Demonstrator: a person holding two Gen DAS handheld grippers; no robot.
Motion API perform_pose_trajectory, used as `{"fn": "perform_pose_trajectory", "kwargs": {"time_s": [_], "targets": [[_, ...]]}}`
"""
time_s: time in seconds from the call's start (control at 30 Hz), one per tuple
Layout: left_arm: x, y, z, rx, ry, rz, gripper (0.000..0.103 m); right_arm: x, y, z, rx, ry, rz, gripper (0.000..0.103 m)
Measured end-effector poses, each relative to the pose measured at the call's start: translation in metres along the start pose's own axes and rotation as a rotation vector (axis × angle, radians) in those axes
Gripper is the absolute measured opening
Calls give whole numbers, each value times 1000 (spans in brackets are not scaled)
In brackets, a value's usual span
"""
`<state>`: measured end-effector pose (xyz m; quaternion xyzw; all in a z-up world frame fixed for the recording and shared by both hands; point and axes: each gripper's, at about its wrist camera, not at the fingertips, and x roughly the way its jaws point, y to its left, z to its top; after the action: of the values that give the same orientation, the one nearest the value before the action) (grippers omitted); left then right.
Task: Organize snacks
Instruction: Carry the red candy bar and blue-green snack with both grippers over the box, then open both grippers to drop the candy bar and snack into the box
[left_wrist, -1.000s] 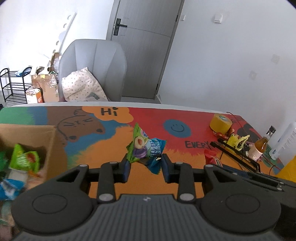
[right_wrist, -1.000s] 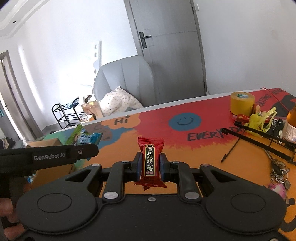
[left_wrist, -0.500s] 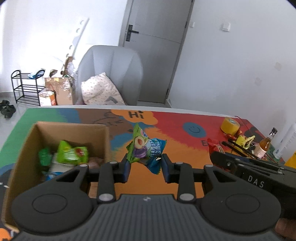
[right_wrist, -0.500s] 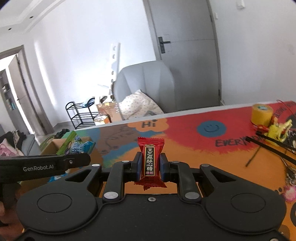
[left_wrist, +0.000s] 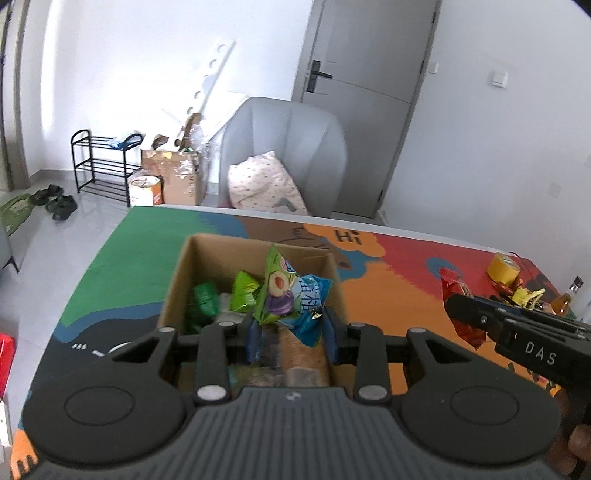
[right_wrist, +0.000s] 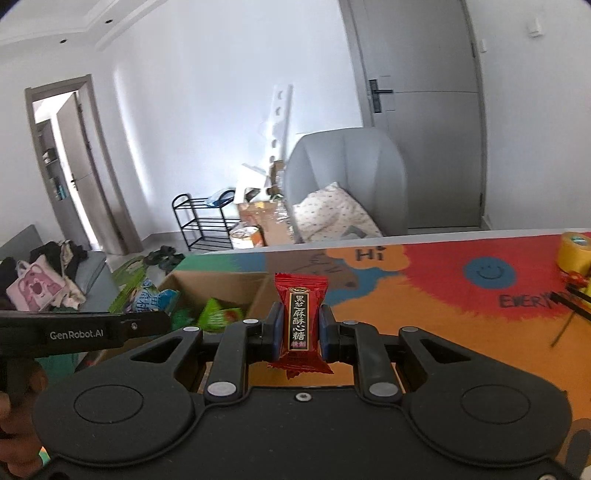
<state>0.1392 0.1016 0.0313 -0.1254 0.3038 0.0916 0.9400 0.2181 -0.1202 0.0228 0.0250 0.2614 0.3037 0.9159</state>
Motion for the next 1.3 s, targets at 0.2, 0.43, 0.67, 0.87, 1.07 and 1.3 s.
{"fn": "perform_pose_trajectory", "kwargs": {"time_s": [0.2, 0.43, 0.67, 0.87, 1.07, 1.3], "targets": [[-5, 15, -3, -22, 2, 15, 33, 6, 25, 2, -33, 8, 31, 18], [-4, 29, -8, -44, 30, 34, 40, 11, 47, 1, -52, 25, 65, 18], [-16, 42, -7, -47, -1, 71, 74, 19, 64, 1, -60, 38, 99, 18], [-21, 54, -7, -70, 2, 84, 80, 22, 73, 4, -60, 39, 115, 18], [-27, 60, -10, -70, 8, 104, 87, 26, 78, 8, -24, 27, 175, 27], [-29, 59, -10, -81, 20, 129, 93, 13, 72, 8, -11, 14, 144, 61]]}}
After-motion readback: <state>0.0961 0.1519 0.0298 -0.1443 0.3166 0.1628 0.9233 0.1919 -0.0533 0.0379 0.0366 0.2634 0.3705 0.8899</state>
